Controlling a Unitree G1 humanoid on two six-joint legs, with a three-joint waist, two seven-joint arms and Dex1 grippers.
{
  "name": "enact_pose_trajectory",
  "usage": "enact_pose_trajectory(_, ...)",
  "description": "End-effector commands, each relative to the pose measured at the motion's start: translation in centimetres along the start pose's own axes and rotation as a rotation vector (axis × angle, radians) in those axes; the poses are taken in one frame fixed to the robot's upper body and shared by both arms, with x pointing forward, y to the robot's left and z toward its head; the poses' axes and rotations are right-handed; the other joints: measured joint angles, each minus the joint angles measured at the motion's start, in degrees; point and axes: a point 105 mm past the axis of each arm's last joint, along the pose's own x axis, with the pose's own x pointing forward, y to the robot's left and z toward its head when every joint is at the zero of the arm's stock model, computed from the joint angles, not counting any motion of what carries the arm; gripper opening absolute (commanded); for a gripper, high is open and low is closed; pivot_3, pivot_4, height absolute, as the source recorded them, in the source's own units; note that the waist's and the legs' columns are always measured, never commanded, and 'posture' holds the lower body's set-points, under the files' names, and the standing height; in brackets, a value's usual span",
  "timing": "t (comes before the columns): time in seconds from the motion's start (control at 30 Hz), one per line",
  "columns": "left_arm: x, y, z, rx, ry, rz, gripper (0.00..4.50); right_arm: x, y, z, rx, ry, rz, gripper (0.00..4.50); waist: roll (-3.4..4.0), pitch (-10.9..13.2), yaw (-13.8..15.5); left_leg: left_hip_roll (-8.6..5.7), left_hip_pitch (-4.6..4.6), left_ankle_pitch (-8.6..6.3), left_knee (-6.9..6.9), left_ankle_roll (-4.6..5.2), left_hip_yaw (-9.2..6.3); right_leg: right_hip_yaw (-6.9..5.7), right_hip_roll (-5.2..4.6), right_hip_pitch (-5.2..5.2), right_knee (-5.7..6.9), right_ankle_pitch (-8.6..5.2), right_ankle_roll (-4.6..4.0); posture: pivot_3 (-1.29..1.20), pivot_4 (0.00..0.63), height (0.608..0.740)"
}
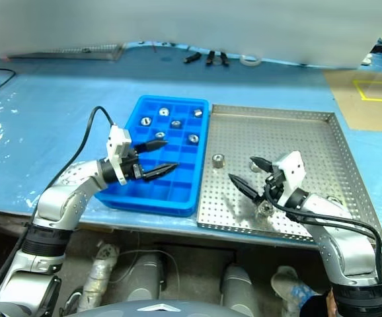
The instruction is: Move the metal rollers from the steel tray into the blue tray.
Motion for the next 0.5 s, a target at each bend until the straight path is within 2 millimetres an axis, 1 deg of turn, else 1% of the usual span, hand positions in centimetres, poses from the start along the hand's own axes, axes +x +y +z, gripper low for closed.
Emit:
enact_pose_trajectory(0.03, -0.05, -0.33, 0.90, 0.040, -0.011, -0.009, 4.50, -0.05, 0.36, 0.47, -0.034, -0.028, 0.016, 4.46, 0.00, 0.0, 0.0, 0.00, 0.00, 0.00, 0.00, 0.00, 0.00, 0.00, 0.00, 0.00, 0.00, 0.02, -0.04, 0.00, 0.150, 0.740)
enact_pose_trajectory(0.5, 0.07, -0.51, 1.12, 0.039, -0.009, -0.011, 4.50, 0.44, 0.73, 1.14, -0.045, -0.036, 0.019, 4.46, 0.00, 0.0, 0.0, 0.00, 0.00, 0.00, 0.00, 0.00, 0.00, 0.00, 0.00, 0.00, 0.00, 0.02, -0.04, 0.01, 0.150, 0.740)
